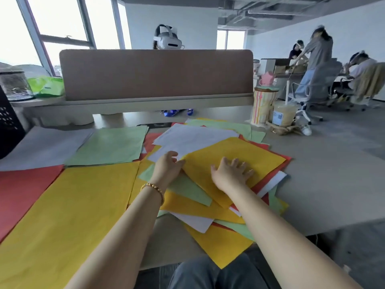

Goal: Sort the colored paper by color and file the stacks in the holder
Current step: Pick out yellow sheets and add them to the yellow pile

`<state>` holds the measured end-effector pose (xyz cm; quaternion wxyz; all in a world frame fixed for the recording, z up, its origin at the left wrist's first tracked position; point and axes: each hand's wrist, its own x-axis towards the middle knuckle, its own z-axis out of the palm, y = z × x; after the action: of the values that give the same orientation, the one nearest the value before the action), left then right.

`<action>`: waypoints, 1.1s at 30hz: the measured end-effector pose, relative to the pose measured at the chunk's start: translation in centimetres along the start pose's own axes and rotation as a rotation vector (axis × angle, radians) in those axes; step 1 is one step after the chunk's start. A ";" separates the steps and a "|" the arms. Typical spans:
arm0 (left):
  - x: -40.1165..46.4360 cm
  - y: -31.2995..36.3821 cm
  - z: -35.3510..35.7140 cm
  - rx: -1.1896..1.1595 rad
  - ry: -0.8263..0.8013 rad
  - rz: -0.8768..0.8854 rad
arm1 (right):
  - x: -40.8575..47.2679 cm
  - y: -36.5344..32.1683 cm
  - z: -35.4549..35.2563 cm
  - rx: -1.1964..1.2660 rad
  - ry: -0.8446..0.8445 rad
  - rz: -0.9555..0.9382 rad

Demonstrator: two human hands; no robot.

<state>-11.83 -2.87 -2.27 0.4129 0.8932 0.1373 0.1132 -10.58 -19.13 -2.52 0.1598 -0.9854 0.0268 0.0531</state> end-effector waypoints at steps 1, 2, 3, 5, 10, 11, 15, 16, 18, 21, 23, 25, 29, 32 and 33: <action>0.3 0.1 0.0 -0.028 0.003 -0.018 | 0.1 -0.2 0.0 -0.003 -0.013 -0.030; 0.5 0.3 -0.1 -0.044 0.000 -0.036 | 0.3 -0.4 0.0 -0.002 -0.023 -0.058; 0.8 0.5 -0.2 -0.049 -0.008 -0.050 | 0.5 -0.6 0.0 0.003 -0.029 -0.087; 1.2 0.8 -0.5 -0.066 -0.031 -0.090 | 1.0 -1.0 0.0 0.011 -0.033 -0.151; 1.8 -0.6 -2.1 -0.373 -0.228 -0.183 | 2.3 -1.2 0.4 -0.047 -0.044 -0.327; 1.8 -1.0 -2.4 -0.440 -0.281 -0.197 | 2.5 -1.2 0.6 -0.052 -0.040 -0.355; 2.0 -1.7 -2.7 -0.500 -0.330 -0.222 | 2.5 -0.7 0.9 0.034 0.006 -0.451; 2.2 -1.7 -2.6 -0.406 -0.275 -0.205 | 2.4 -0.5 0.7 0.108 0.013 -0.462; 2.3 -1.7 -2.5 -0.220 -0.130 -0.144 | 2.4 0.2 0.1 0.301 0.029 -0.441; 2.1 -1.3 -2.4 0.033 0.073 0.002 | 3.2 1.3 -0.5 0.440 0.126 -0.360; 2.3 -1.5 -2.3 0.090 0.211 0.068 | 3.6 1.6 -0.9 0.531 0.182 -0.274; 2.7 -1.7 -2.4 -0.124 0.266 0.046 | 3.9 1.7 -0.9 0.604 0.199 -0.198; 2.1 -1.0 -2.8 -0.700 0.249 -0.127 | 3.9 1.4 -1.3 0.754 0.199 -0.095; 1.5 -0.3 -3.5 -1.001 0.260 -0.266 | 4.4 0.8 -1.9 0.808 0.142 -0.040; 1.3 -0.1 -4.1 -1.029 0.266 -0.275 | 4.5 0.4 -2.3 0.820 0.127 -0.025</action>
<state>-11.92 0.50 0.39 0.7864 0.5281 0.2307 0.2225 -5.89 -20.40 -1.01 0.5375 -0.8417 0.0435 -0.0248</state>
